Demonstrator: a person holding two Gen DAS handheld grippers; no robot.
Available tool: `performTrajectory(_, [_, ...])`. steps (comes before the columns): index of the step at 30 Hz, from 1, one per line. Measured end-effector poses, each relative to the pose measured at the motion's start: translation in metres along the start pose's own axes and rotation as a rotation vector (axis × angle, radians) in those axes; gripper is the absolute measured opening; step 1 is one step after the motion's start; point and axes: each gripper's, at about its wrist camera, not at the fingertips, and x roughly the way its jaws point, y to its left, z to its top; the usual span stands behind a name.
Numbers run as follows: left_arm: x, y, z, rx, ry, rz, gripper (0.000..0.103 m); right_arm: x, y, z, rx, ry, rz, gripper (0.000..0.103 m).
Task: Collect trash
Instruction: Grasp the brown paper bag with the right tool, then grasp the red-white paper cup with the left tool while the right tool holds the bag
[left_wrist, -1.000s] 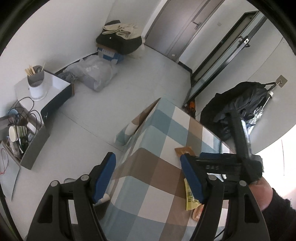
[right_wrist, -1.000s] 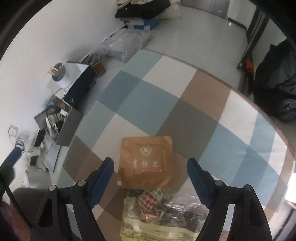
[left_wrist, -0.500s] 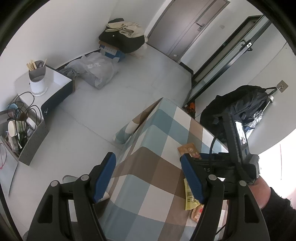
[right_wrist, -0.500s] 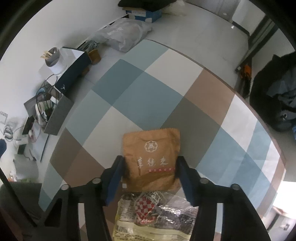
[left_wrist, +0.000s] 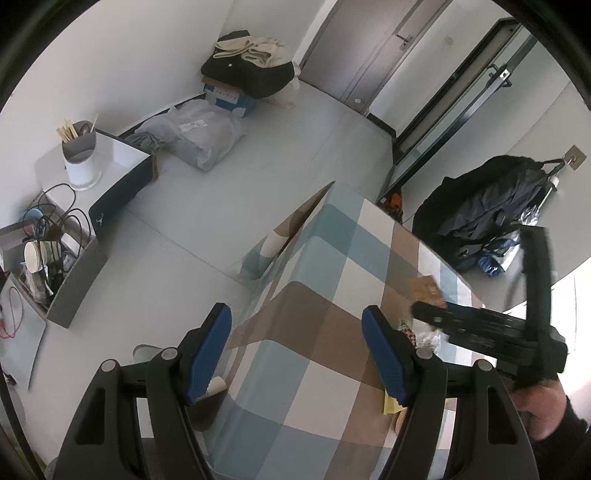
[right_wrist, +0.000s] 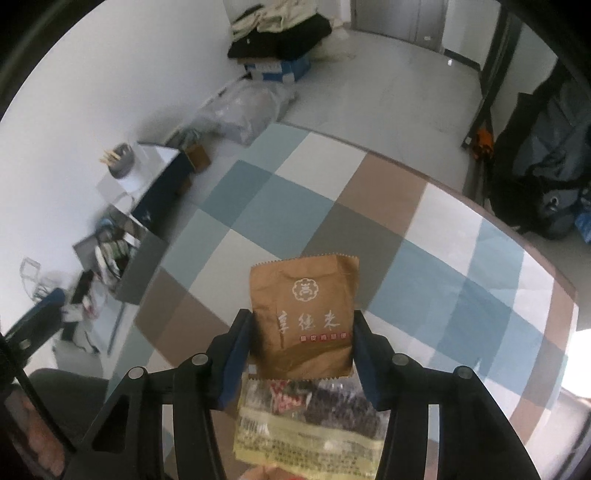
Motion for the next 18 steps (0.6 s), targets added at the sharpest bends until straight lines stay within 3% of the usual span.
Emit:
performTrajectory(7, [0.005, -0.008, -0.005, 0.034, 0.021, 0.015, 0.070, -0.037, -0.014, -0.035, 0.031, -0.095, 0.040, 0.051])
performTrajectory(18, [0.025, -0.030, -0.013, 0.123, 0.106, 0.068, 0.070, -0.078, -0.038, -0.128, 0.130, -0.192, 0.093, 0.051])
